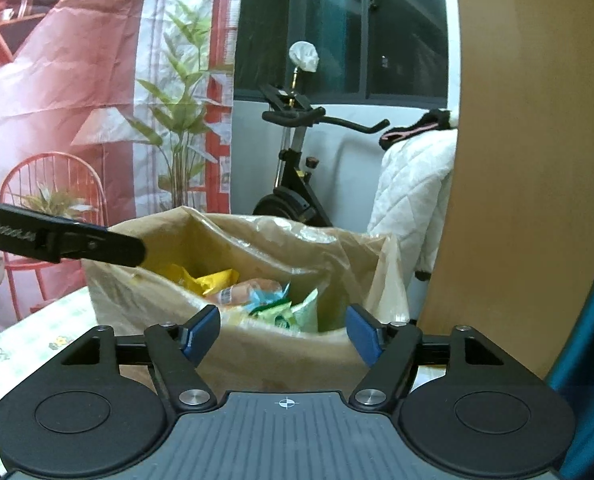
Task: Organize snacks
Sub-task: 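Move the left gripper to the red packet while the right gripper approaches the yellow packet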
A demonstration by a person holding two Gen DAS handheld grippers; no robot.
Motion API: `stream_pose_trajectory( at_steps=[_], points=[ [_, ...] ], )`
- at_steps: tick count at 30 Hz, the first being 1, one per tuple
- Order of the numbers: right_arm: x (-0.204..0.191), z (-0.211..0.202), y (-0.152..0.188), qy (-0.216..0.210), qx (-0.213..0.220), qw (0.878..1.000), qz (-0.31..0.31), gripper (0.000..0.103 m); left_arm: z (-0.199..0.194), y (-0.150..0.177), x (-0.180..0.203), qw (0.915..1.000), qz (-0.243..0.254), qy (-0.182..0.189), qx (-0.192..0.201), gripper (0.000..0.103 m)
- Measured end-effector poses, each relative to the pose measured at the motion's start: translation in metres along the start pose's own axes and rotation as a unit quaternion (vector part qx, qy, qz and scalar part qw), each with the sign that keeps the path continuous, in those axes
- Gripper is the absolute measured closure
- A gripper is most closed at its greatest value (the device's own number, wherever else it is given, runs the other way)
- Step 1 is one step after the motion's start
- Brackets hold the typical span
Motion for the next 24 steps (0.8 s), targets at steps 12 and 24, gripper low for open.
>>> stream_pose_trajectory(
  at_steps=[12,24],
  points=[
    [0.001,-0.013,0.06,-0.001,-0.041,0.998,0.051,0.033,-0.025,0.049,-0.034,0.9975,-0.037,-0.057,-0.022,0.03],
    [-0.003,-0.003,0.109,0.002,-0.089,0.993,0.07,0.033,-0.02,0.077,-0.063,0.9902,-0.079,-0.098,-0.061,0.031]
  ],
)
Point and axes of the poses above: each gripper's, at about its wrist camera, not at the fingertips, and z roughly the way its jaws point, x to its right, y to its underside, the point moved 6 cm from there along z, roughly the way its jaws point, and after that the axes turned 9 degrees about -z, right-handed, at the moved point
